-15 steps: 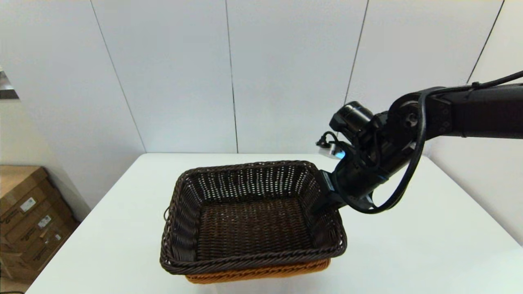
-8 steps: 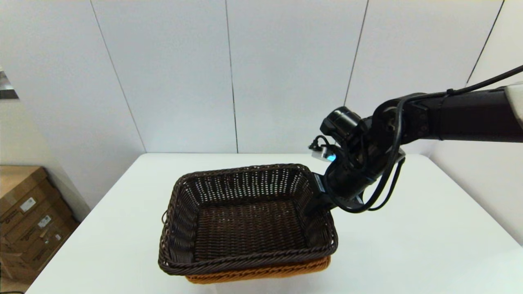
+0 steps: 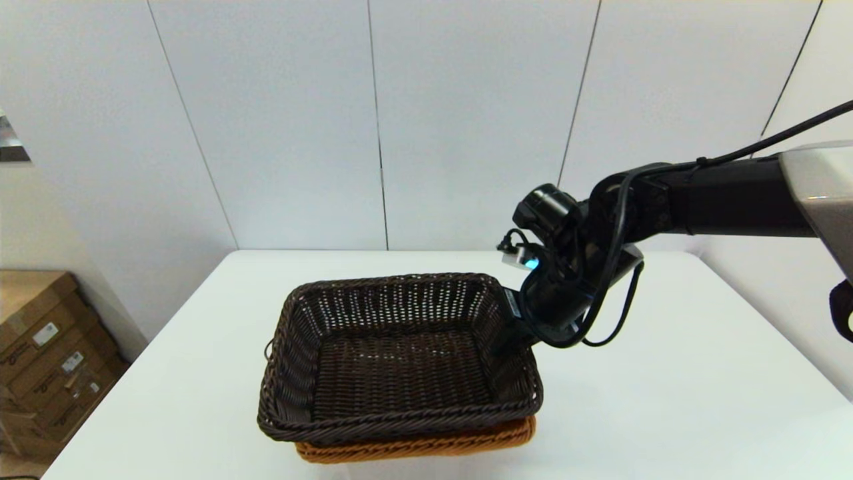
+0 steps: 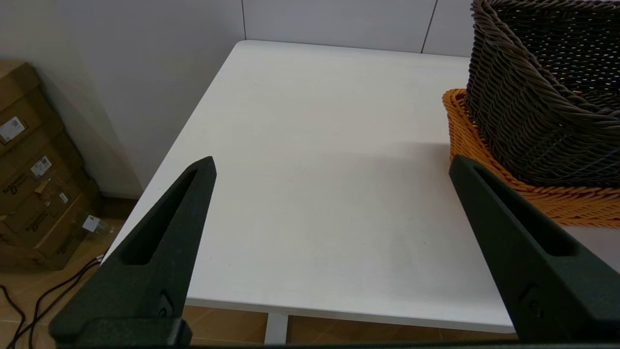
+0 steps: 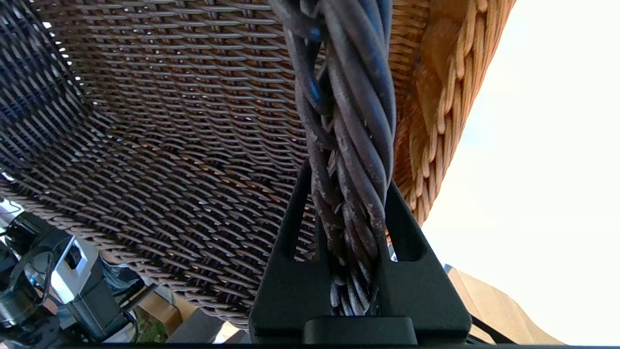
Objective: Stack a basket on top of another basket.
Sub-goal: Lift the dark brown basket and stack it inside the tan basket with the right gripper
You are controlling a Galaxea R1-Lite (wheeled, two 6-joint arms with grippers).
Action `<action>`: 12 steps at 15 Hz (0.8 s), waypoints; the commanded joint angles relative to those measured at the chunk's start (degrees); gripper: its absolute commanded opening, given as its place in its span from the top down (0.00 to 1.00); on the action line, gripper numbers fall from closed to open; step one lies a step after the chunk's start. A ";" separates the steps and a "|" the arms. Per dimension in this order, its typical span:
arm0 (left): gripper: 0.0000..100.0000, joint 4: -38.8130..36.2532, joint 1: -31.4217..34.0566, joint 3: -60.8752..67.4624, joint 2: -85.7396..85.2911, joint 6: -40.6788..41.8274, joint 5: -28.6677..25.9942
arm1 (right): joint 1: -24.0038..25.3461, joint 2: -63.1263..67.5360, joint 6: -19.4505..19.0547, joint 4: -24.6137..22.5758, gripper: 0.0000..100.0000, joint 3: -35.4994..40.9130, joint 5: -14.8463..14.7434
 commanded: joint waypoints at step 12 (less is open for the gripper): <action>0.00 0.02 0.02 -0.01 -0.11 -0.07 0.00 | -0.43 1.96 0.36 1.79 1.00 -1.41 -1.66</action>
